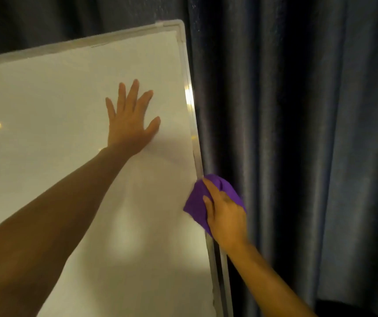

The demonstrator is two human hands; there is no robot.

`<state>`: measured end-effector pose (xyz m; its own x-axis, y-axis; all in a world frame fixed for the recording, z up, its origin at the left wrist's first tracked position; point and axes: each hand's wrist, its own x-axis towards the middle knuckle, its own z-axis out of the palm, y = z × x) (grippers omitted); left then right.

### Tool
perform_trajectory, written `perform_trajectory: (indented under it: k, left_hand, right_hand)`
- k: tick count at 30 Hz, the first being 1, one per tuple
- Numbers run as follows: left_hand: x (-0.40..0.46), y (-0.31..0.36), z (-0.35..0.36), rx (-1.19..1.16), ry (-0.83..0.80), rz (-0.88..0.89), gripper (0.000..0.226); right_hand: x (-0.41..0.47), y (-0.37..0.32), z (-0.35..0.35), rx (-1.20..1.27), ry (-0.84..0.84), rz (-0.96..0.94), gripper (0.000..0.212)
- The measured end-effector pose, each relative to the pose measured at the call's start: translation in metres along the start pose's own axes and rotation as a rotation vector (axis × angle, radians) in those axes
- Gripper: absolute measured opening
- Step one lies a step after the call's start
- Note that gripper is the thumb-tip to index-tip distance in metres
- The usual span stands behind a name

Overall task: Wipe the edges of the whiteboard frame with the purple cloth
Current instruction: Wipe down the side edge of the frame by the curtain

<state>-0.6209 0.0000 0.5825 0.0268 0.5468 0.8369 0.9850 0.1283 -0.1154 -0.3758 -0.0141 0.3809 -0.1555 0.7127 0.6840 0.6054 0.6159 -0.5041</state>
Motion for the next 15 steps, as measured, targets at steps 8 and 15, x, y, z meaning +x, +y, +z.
perform_trajectory:
  k: [8,15]
  left_hand:
    - [-0.107,0.030,0.040,0.072,0.103,0.338,0.061]
    - [-0.151,0.058,0.084,0.088,0.049,0.300,0.065]
  right_hand:
    - [0.013,0.098,-0.077,0.491,0.299,0.200,0.047]
    - [-0.052,0.080,0.023,0.670,0.042,0.230,0.045]
